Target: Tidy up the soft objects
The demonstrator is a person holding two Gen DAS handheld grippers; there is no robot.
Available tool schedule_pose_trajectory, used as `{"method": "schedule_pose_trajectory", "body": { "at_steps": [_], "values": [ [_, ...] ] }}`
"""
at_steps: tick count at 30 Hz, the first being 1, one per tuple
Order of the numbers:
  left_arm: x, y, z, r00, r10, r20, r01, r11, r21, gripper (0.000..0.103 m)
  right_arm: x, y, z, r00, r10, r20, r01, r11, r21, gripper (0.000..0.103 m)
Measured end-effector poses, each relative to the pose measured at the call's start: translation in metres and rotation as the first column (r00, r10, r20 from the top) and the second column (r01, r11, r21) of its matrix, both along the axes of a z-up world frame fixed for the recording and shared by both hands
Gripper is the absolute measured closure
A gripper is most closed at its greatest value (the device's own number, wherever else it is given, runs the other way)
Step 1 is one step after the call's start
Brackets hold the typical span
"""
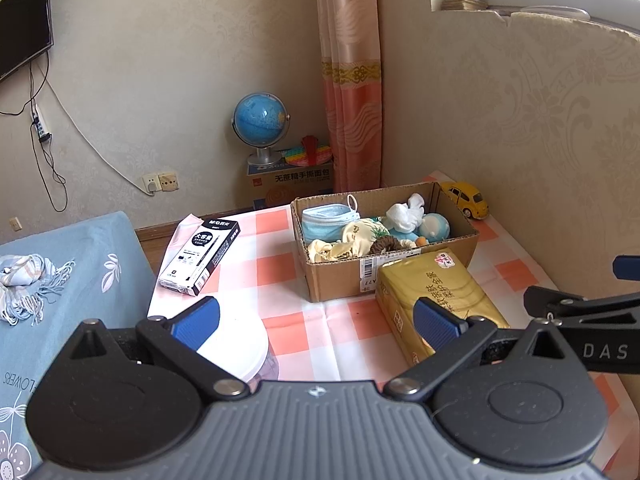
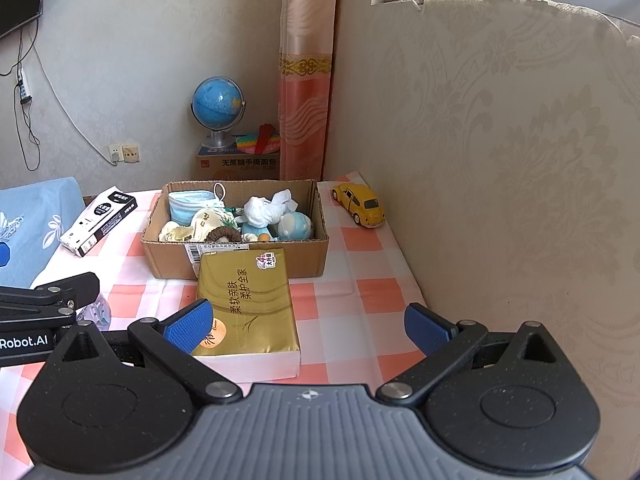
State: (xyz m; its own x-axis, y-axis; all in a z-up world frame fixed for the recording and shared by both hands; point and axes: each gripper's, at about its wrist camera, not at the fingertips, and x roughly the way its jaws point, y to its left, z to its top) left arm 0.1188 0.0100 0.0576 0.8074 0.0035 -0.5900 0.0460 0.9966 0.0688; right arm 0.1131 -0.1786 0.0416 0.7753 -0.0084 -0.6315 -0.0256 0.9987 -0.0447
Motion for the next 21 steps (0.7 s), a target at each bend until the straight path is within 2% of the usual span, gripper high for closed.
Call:
{"method": "schedule_pose_trajectory", "body": {
  "at_steps": [21],
  "values": [
    [-0.0003,-0.0004,0.0005,1.000,0.002,0.000,-0.002,1.000,-0.001,0.001,-0.0007,-0.0028,0.0034,1.000,0.000,0.007,0.000,1.000,-0.003,0.000]
  ]
}}
